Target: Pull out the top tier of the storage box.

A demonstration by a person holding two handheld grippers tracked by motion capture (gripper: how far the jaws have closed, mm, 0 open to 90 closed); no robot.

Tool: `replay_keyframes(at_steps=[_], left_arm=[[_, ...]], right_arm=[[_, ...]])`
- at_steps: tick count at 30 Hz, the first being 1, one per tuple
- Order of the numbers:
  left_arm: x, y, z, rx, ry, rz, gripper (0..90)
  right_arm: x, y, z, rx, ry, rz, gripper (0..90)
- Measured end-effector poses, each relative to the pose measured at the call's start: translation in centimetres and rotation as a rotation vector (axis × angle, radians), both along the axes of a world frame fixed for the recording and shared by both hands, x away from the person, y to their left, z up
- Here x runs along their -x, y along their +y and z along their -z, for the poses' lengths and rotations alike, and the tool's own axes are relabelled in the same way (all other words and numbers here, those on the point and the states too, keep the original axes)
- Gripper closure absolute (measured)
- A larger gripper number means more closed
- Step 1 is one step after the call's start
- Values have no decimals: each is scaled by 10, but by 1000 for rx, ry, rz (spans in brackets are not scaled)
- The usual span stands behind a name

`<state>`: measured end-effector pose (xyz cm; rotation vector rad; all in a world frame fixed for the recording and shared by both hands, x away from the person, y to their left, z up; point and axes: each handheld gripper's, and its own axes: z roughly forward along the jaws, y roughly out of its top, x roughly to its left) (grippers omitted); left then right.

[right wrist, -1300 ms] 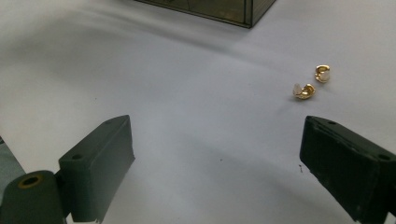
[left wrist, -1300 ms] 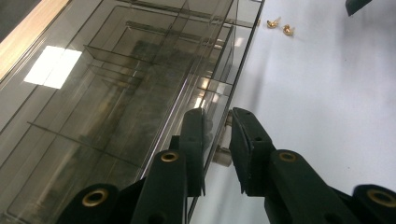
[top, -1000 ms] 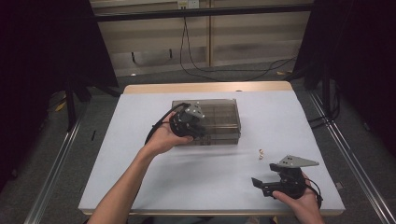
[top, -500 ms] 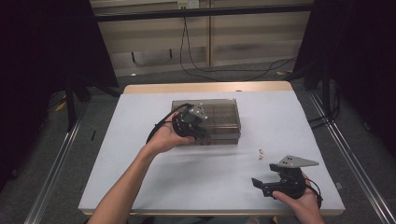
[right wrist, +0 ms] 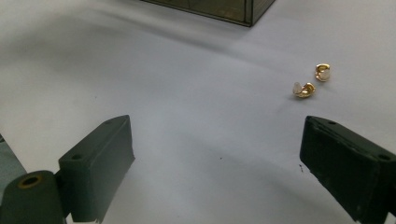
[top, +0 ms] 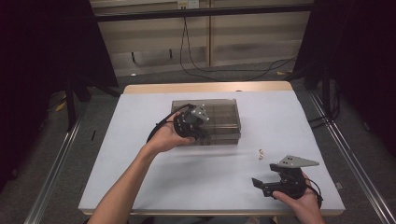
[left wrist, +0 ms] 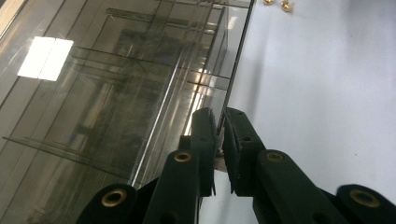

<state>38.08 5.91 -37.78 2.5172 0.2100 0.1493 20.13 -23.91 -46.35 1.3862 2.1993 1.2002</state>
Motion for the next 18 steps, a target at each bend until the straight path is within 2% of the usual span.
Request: replay_keyframes(at_steps=[18], left_arm=[[13, 1, 1, 1, -15, 26, 845]], right_arm=[[0, 0, 0, -1, 0, -1, 95]])
